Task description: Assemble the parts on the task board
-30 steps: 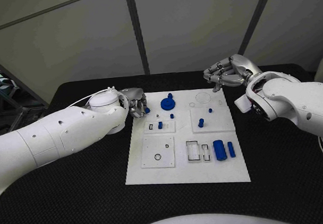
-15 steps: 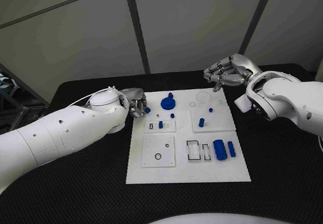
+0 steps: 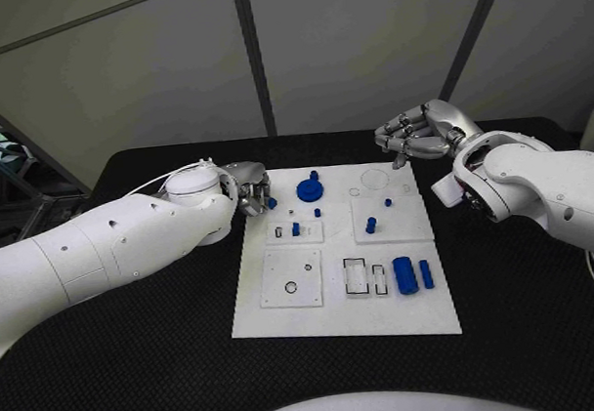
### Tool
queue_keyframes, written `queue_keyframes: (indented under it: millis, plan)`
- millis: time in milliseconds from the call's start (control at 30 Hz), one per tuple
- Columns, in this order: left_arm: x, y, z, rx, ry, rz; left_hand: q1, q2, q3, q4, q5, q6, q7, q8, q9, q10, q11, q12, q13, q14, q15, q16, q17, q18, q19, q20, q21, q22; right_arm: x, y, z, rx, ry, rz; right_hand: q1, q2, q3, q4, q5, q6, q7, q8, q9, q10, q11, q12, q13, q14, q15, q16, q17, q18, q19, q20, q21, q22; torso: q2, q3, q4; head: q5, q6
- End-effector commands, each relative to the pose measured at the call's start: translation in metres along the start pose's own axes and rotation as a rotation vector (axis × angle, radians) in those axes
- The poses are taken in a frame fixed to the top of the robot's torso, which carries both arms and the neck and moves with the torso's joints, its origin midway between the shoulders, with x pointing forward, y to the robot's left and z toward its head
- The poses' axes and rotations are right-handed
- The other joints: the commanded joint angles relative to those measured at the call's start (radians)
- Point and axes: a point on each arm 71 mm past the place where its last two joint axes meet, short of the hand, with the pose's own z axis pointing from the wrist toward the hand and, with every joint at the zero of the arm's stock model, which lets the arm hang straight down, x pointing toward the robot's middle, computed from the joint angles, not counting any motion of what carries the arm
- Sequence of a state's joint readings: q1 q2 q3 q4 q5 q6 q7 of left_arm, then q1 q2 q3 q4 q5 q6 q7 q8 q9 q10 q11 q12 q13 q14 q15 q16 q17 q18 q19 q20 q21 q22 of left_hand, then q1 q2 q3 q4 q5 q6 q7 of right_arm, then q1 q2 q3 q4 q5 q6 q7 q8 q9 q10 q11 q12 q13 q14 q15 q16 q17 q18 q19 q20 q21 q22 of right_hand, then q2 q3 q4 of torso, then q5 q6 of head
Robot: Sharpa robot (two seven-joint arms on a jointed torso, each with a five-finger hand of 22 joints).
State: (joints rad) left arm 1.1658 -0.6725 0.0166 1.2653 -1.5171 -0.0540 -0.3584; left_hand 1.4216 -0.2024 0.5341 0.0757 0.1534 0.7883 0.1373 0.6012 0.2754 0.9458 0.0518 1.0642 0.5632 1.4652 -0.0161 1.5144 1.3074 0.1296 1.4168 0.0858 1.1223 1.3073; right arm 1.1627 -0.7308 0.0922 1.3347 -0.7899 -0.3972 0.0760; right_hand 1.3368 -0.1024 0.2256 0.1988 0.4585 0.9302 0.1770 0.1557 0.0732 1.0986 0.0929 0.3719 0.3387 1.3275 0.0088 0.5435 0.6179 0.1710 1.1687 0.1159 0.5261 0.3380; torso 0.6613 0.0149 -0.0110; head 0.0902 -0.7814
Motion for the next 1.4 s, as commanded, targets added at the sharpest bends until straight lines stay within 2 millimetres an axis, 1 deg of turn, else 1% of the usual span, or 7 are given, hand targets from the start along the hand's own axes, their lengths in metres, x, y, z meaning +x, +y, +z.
queue_keyframes:
  millis: [33,467,633,1233,1300,1367,1400]
  plan:
    - [-0.0005,-0.0006,-0.0002,0.001,0.005,0.003,0.012,-0.001,0.008,-0.002,-0.001,0.011,0.0,0.006,0.002,0.009,0.003,0.008,0.003,0.066,0.003,0.007,0.175,-0.046,0.009,0.002,0.005,0.134,0.0005,0.0013,0.0003,-0.007,0.006,-0.003,-0.007,-0.002,0.0,0.005,0.005,-0.008,0.0,0.004,0.001,-0.01,0.0,0.005,-0.002,-0.001,0.005,-0.005,0.001,0.012,0.008,0.001,-0.006,-0.002,0.0,0.0001,-0.0005,0.0,0.001]
    - [0.0004,-0.0004,-0.0006,0.002,0.019,-0.017,0.013,0.002,0.028,-0.009,0.0,0.025,0.0,0.022,0.008,0.018,0.003,0.01,0.004,0.068,0.004,0.01,0.18,-0.047,0.011,0.002,0.012,0.14,0.0011,0.0008,0.0003,-0.007,0.007,-0.003,-0.006,-0.002,0.001,0.004,0.005,-0.008,0.0,0.004,0.001,-0.01,0.0,0.005,-0.002,-0.001,0.005,-0.005,0.001,0.012,0.009,0.001,-0.006,-0.002,0.0,0.0001,0.0009,0.002,-0.001]
    - [0.0006,-0.0001,-0.0009,-0.001,0.021,-0.021,0.014,0.002,0.033,-0.011,0.0,0.027,-0.001,0.025,0.009,0.02,0.002,0.01,0.005,0.069,0.003,0.011,0.181,-0.047,0.012,0.002,0.015,0.141,0.0012,0.0005,0.0002,-0.006,0.008,-0.003,-0.004,-0.002,0.001,0.003,0.005,-0.009,-0.001,0.005,0.002,-0.01,0.0,0.006,-0.002,-0.001,0.005,-0.005,0.001,0.012,0.009,0.001,-0.007,-0.002,0.0,-0.0001,-0.0005,0.003,-0.002]
    - [0.0013,0.0032,-0.0017,-0.025,0.031,-0.034,0.014,0.0,0.052,-0.019,0.0,0.026,-0.001,0.032,0.013,0.021,0.002,0.007,0.001,0.069,0.002,0.012,0.182,-0.047,0.012,0.001,0.015,0.144,0.0013,0.0,0.0001,-0.005,0.008,-0.003,-0.004,-0.002,0.001,0.003,0.005,-0.009,-0.001,0.005,0.002,-0.01,0.0,0.006,-0.002,-0.001,0.005,-0.005,0.001,0.012,0.009,0.001,-0.007,-0.002,0.001,-0.0001,-0.0001,0.003,-0.002]
    - [0.0012,0.0046,-0.0022,-0.03,0.031,-0.034,0.009,-0.003,0.053,-0.018,-0.001,0.025,0.0,0.033,0.014,0.022,0.002,0.007,-0.001,0.069,0.003,0.011,0.181,-0.047,0.012,0.001,0.013,0.144,0.0013,0.0,0.0,-0.005,0.008,-0.003,-0.004,-0.002,0.001,0.003,0.005,-0.009,-0.001,0.005,0.002,-0.01,0.0,0.006,-0.002,-0.001,0.005,-0.005,0.001,0.012,0.009,0.001,-0.007,-0.002,0.001,-0.0003,-0.0001,0.003,0.0]
    - [0.0008,0.0068,-0.0031,-0.035,0.028,-0.035,0.001,-0.005,0.053,-0.015,-0.002,0.024,0.0,0.035,0.015,0.022,0.003,0.006,-0.003,0.068,0.003,0.01,0.179,-0.046,0.011,0.001,0.009,0.143,0.0012,-0.0001,-0.0001,-0.005,0.009,-0.003,-0.004,-0.002,0.001,0.003,0.005,-0.009,-0.001,0.005,0.002,-0.01,0.0,0.006,-0.002,-0.001,0.005,-0.005,0.001,0.012,0.009,0.001,-0.007,-0.002,0.001,-0.0003,-0.0006,0.004,0.003]
    - [0.0003,0.0082,-0.0036,-0.038,0.025,-0.036,-0.003,-0.007,0.053,-0.013,-0.002,0.023,-0.001,0.036,0.016,0.022,0.002,0.006,-0.003,0.068,0.003,0.01,0.178,-0.046,0.01,0.001,0.008,0.143,0.0011,-0.0003,-0.0001,-0.004,0.008,-0.004,-0.004,-0.002,0.001,0.003,0.005,-0.009,-0.001,0.005,0.002,-0.01,0.0,0.006,-0.002,-0.001,0.005,-0.005,0.001,0.012,0.009,0.001,-0.007,-0.002,0.001,-0.0003,-0.0006,0.003,0.003]
